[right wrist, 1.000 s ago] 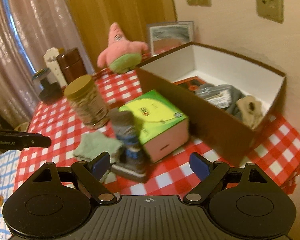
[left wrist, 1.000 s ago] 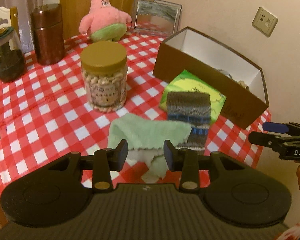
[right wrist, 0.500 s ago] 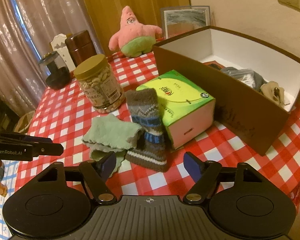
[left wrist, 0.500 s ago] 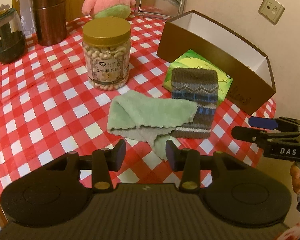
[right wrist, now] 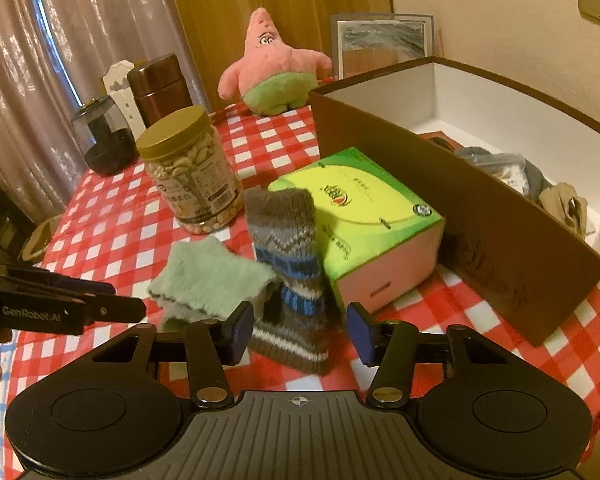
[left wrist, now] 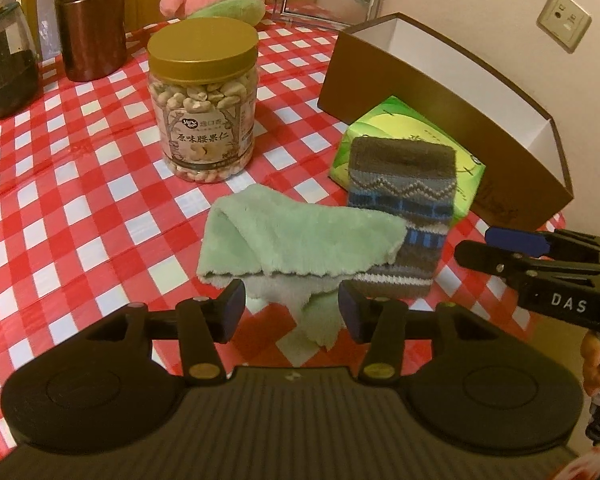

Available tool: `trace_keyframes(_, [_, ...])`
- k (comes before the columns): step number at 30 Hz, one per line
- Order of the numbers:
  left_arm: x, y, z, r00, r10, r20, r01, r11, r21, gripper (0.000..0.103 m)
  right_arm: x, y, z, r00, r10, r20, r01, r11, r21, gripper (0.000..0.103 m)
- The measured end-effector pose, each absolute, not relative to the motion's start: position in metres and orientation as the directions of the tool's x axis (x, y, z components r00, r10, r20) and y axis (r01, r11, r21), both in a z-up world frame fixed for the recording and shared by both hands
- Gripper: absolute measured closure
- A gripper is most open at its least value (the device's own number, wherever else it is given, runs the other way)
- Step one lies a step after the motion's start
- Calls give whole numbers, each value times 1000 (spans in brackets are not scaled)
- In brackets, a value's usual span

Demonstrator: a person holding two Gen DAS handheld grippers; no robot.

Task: Organize soft objects
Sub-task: 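Grasp the mint-green towel with the left gripper while the right grasps the knit sock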

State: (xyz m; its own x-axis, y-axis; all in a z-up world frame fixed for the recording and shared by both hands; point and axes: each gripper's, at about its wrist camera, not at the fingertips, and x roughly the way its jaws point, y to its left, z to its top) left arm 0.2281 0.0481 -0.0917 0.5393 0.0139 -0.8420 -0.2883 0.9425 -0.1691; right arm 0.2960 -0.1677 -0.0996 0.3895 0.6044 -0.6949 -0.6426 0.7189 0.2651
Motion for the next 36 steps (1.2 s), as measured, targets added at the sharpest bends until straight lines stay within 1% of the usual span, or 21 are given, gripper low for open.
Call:
trace_keyframes(1, [231, 49, -94, 538, 19, -843, -294, 941, -166, 54, 298, -167, -100, 392, 606, -693, -643, 718, 264, 53])
trace_keyframes(3, [235, 53, -98, 537, 31, -843, -309, 937, -162, 47, 304, -165, -100, 397, 608, -687, -646, 717, 262, 53])
trace_keyframes(7, [244, 62, -107, 536, 42, -843, -338, 926, -169, 45, 312, -160, -101, 409, 611, -677, -651, 716, 252, 53])
trace_keyframes(9, [248, 67, -113, 533, 45, -845, -354, 919, -175, 42, 316, -158, -102, 411, 613, -675, -652, 715, 252, 53])
trace_keyframes(16, [261, 79, -142, 496, 67, -866, -422, 890, -173, 41, 323, -151, -101, 429, 622, -655, -668, 707, 232, 53])
trace_keyframes(18, [261, 80, -148, 501, 48, -864, -437, 876, -204, 39, 323, -149, -100, 432, 625, -651, -678, 701, 223, 53])
trace_keyframes(21, [262, 79, -153, 522, 8, -853, -444, 856, -264, 39, 323, -148, -100, 435, 631, -642, -687, 694, 216, 53])
trace_keyframes(23, [263, 77, -155, 542, -14, -840, -436, 850, -295, 42, 324, -147, -101, 431, 635, -641, -690, 690, 220, 53])
trace_keyframes(24, [264, 75, -155, 549, -23, -836, -427, 852, -303, 51, 325, -146, -101, 430, 634, -642, -691, 689, 218, 53])
trace_keyframes(25, [265, 73, -156, 553, -31, -833, -414, 857, -307, 56, 325, -146, -102, 429, 635, -642, -693, 688, 217, 53])
trace_keyframes(26, [267, 71, -156, 557, -47, -829, -395, 864, -314, 71, 325, -145, -102, 428, 635, -643, -694, 687, 216, 53])
trace_keyframes(27, [268, 70, -156, 561, -65, -826, -377, 868, -324, 80, 326, -144, -103, 427, 637, -642, -696, 685, 216, 53])
trace_keyframes(28, [268, 68, -155, 565, -69, -822, -370, 870, -327, 82, 326, -143, -103, 425, 639, -640, -699, 681, 216, 53])
trace_keyframes(29, [267, 67, -153, 570, -61, -819, -363, 876, -318, 86, 325, -142, -103, 425, 644, -636, -706, 675, 212, 53])
trace_keyframes(30, [267, 66, -152, 573, -60, -817, -352, 882, -312, 88, 324, -141, -103, 424, 648, -632, -714, 669, 207, 54])
trace_keyframes(32, [264, 65, -149, 576, -59, -816, -340, 890, -305, 90, 323, -138, -105, 421, 653, -629, -726, 659, 198, 61])
trace_keyframes(33, [262, 65, -147, 576, -61, -815, -337, 891, -304, 91, 323, -137, -106, 416, 655, -631, -731, 654, 196, 69])
trace_keyframes(34, [260, 66, -146, 575, -60, -816, -337, 892, -303, 91, 323, -135, -107, 409, 657, -634, -735, 649, 198, 75])
trace_keyframes(35, [257, 67, -144, 571, -55, -819, -337, 894, -295, 91, 322, -135, -108, 406, 659, -633, -737, 646, 199, 78])
trace_keyframes(36, [254, 68, -142, 567, -50, -822, -338, 896, -288, 91, 322, -134, -108, 405, 661, -632, -740, 643, 198, 84])
